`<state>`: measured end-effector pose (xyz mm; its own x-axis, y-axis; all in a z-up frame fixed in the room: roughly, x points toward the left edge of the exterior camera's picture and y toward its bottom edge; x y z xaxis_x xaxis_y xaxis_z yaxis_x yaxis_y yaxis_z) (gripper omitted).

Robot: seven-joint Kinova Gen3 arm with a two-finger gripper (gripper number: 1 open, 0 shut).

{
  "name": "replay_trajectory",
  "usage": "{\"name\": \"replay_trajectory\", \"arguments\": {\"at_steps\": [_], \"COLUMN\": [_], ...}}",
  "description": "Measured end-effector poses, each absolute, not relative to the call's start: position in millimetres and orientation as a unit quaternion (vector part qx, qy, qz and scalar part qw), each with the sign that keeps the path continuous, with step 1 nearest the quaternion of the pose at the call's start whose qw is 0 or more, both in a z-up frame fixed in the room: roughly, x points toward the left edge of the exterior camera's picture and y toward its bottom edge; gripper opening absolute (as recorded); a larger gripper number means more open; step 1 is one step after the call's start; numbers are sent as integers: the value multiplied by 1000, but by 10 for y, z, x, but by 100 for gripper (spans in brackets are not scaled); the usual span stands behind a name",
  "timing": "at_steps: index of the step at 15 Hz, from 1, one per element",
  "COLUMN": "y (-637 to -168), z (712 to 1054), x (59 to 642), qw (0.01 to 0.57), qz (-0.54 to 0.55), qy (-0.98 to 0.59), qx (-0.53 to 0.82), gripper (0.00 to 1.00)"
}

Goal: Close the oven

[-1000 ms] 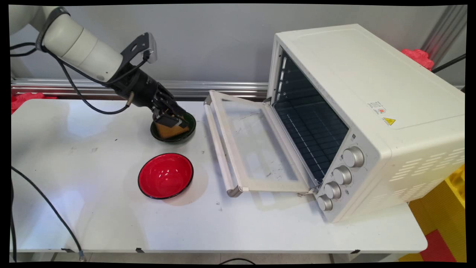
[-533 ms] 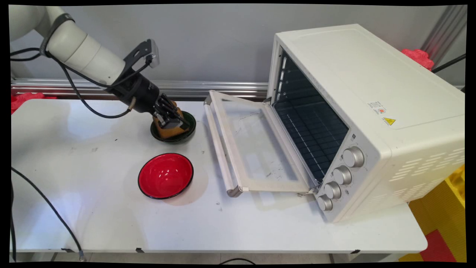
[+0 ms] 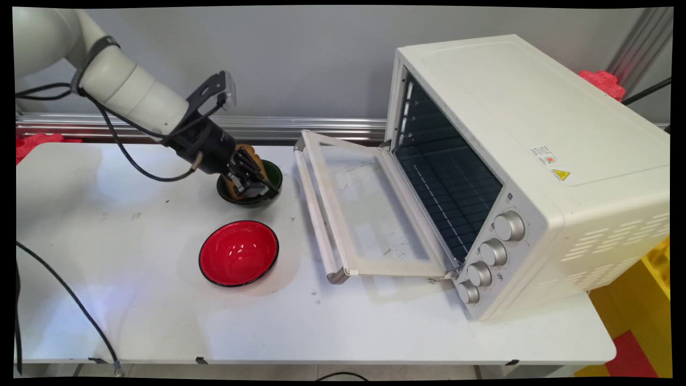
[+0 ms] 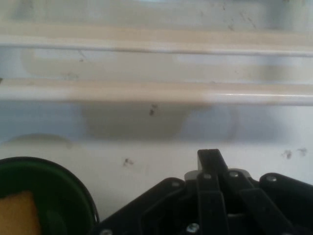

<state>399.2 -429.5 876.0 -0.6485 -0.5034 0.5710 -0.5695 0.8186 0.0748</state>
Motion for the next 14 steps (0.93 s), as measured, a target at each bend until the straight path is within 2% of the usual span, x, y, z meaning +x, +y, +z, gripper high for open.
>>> {"name": "replay_trajectory", "arguments": {"at_steps": [14], "y": [-4389], "z": [8108], "x": [3824], "qw": [313], "qz": [61], "qy": [-908], "qx": [273], "gripper": [0]}}
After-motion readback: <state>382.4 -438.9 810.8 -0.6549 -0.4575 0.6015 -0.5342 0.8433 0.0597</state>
